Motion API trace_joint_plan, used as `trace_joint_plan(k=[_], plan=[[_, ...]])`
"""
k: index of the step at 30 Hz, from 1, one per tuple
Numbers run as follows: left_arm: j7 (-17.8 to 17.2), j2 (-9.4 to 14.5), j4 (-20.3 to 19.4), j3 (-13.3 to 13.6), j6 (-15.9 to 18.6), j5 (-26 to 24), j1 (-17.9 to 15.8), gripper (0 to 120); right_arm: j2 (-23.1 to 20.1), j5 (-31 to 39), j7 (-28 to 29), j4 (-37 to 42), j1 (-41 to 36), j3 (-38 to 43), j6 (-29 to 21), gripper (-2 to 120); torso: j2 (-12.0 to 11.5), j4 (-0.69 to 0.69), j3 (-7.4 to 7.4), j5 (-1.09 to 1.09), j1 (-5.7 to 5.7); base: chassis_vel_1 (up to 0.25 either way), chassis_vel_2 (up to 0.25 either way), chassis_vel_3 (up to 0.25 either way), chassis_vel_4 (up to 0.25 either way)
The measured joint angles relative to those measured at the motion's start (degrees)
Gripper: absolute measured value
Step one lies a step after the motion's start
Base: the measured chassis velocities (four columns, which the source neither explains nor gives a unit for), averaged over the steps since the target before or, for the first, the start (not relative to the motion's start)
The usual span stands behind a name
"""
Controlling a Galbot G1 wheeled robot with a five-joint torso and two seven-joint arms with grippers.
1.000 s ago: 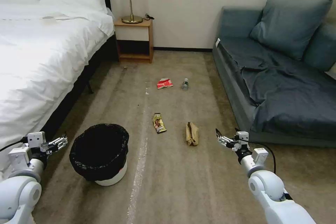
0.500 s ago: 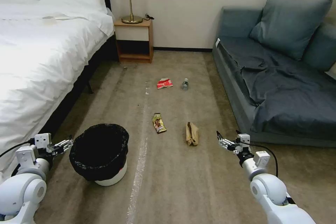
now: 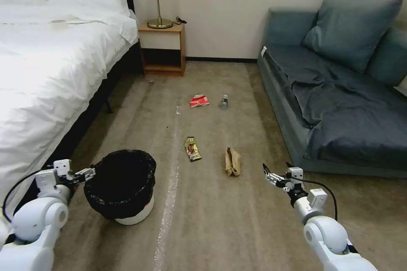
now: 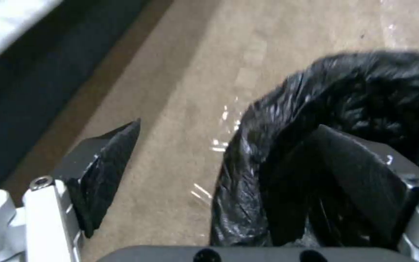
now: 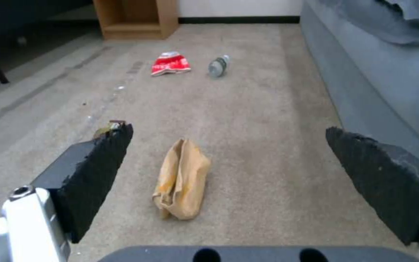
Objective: Pick up the trash bin, then pick up the garbage on the floor and place it into the trash bin.
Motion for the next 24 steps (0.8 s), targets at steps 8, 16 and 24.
trace_joint_plan(k=[8,16,24], plan=[[0.8,-1.12,6.86,3.37,-0.23,1.93,-4.67,94,-0.22,0.12,-0.02,-0.26,0.11,0.36,0.43,100,0.0,0.01,0.0,0.01,0.0,0.0,0.0,0.0,0.0],[1.16,-2.14,10.42,6.4,0.08,5.03,-7.72,83,-0.17,0.54,0.08,0.54,0.08,0.19,0.88,100,0.0,0.0,0.0,0.0,0.0,0.0,0.0,0.0,0.0],[1.39,-1.79,10.8,5.41,0.65,5.77,-6.82,58,-0.45,1.29,0.12,0.37,0.21,0.34,1.05,100,0.0,0.01,-0.01,0.01,0.0,0.0,0.0,0.0,0.0]])
